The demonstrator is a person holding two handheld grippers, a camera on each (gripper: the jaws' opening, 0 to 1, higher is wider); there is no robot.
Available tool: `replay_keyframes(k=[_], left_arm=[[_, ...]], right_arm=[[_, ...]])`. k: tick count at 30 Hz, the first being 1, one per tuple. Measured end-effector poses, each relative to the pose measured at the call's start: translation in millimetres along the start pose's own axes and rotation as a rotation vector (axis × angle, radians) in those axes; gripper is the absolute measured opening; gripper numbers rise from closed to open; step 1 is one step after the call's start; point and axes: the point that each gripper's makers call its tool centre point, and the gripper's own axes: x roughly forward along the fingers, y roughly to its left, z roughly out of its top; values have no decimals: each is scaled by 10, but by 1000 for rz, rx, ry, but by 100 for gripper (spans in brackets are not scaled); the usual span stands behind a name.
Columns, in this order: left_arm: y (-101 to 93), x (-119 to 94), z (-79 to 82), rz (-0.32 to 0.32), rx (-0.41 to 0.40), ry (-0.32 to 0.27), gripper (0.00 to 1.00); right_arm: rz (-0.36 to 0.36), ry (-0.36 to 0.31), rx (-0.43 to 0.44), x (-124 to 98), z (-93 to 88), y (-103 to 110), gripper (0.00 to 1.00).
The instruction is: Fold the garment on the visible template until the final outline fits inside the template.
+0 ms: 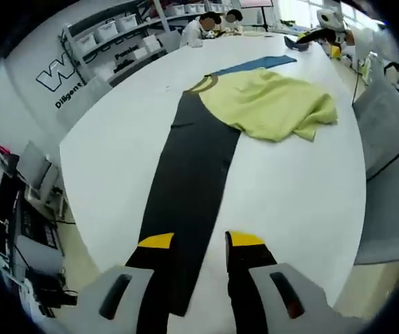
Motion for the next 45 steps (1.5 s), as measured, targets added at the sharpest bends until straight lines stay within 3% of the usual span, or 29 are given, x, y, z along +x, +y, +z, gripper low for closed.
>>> replay_keyframes(k=[25, 30, 36, 42, 45], left_arm=[[-637, 303, 520, -76, -10, -128, 27], [-855, 306, 698, -100, -49, -193, 27], [-1125, 372, 742, -135, -43, -195, 27], [-1299, 368, 832, -159, -90, -227, 21], [-1352, 419, 827, -170, -123, -211, 20]], right_arm=[[-15, -16, 11, -72, -28, 30, 82], [-14, -20, 15, -75, -46, 48, 82], [-11, -23, 14, -83, -55, 52, 82], [-10, -29, 12, -101, -43, 53, 81], [-10, -32, 12, -108, -43, 57, 81]])
